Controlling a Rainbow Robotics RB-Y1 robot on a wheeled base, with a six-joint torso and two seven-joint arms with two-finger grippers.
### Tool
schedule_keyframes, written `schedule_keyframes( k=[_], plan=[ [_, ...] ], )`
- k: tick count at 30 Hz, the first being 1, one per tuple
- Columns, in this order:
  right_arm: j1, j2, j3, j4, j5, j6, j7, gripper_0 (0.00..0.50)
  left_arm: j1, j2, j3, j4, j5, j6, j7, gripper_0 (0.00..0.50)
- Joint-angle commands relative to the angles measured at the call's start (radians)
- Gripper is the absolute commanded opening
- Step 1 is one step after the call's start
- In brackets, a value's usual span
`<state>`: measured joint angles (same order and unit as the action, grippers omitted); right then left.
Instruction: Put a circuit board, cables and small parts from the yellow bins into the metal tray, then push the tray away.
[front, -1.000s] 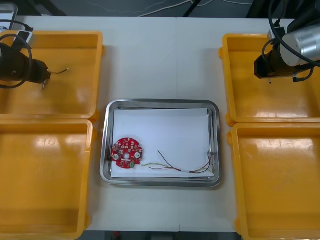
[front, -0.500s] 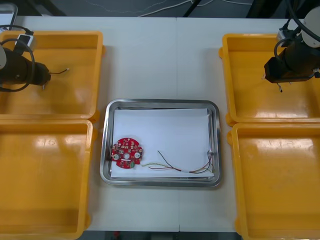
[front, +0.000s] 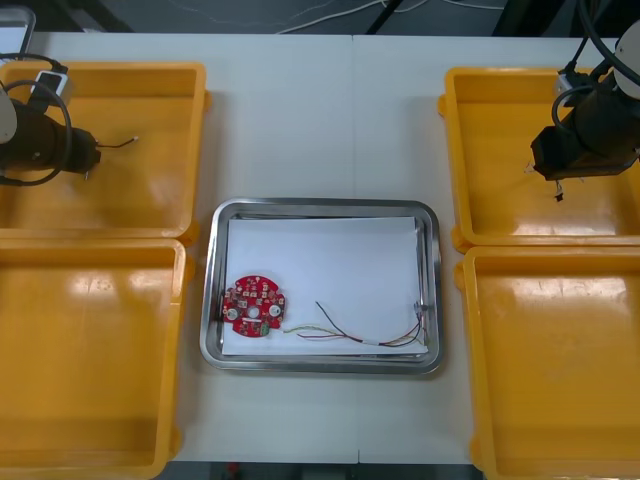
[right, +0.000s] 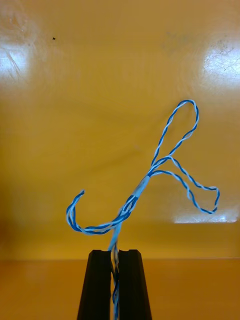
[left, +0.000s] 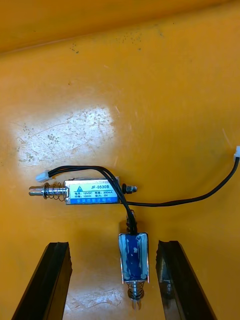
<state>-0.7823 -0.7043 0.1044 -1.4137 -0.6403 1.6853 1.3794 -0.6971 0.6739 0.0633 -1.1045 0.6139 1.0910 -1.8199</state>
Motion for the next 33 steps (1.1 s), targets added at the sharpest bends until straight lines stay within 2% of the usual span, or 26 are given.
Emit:
schedule_keyframes(
  k=[1, 2, 3, 4, 11, 17, 20, 23, 28, 30, 32, 33],
  plan=[
    [0.015, -0.043, -0.034, -0.048, -0.01, 0.005, 0.05, 0.338, -0.05, -0.023, -0.008, -0.006, -0.022, -0.013, 0.073, 0.5],
    [0.015, -0.043, -0.034, -0.051, -0.012, 0.005, 0.055, 0.43, -0.05, -0.025, -0.008, -0.006, -0.023, -0.013, 0.074, 0.5],
    [0.015, -0.044, -0.034, -0.051, -0.013, 0.005, 0.055, 0.486, -0.05, -0.025, -0.008, -0.006, -0.023, -0.013, 0.074, 0.5],
    [0.015, -0.044, -0.034, -0.051, -0.015, 0.004, 0.056, 0.5, -0.05, -0.027, -0.008, -0.006, -0.025, -0.013, 0.076, 0.5],
    [0.012, -0.044, -0.048, -0.051, -0.006, 0.002, 0.026, 0.5, -0.048, -0.036, -0.008, -0.006, -0.042, -0.013, 0.077, 0.5],
    [0.012, -0.038, -0.049, -0.05, 0.008, -0.018, -0.117, 0.5, -0.041, -0.036, -0.02, -0.006, -0.048, -0.016, 0.076, 0.456],
    [0.009, -0.035, -0.049, -0.05, 0.021, -0.019, -0.212, 0.5, -0.039, -0.036, -0.02, -0.006, -0.052, -0.017, 0.074, 0.312],
    [0.001, -0.026, -0.049, -0.045, 0.037, -0.019, -0.276, 0.5, -0.039, -0.034, -0.02, -0.005, -0.057, -0.019, 0.073, 0.273],
    [-0.052, -0.004, -0.049, 0.038, 0.047, -0.019, -0.396, 0.5, -0.035, -0.036, -0.023, -0.006, -0.062, -0.025, 0.068, 0.203],
    [-0.072, 0.006, -0.048, 0.07, 0.06, -0.019, -0.428, 0.5, -0.033, -0.036, -0.025, -0.006, -0.065, -0.028, 0.067, 0.148],
    [-0.098, 0.02, -0.049, 0.11, 0.083, -0.019, -0.471, 0.5, -0.028, -0.036, -0.025, -0.006, -0.069, -0.031, 0.067, 0.031],
    [-0.104, 0.025, -0.049, 0.121, 0.088, -0.019, -0.484, 0.5, -0.028, -0.036, -0.025, -0.006, -0.069, -0.031, 0.067, 0.001]
  ],
)
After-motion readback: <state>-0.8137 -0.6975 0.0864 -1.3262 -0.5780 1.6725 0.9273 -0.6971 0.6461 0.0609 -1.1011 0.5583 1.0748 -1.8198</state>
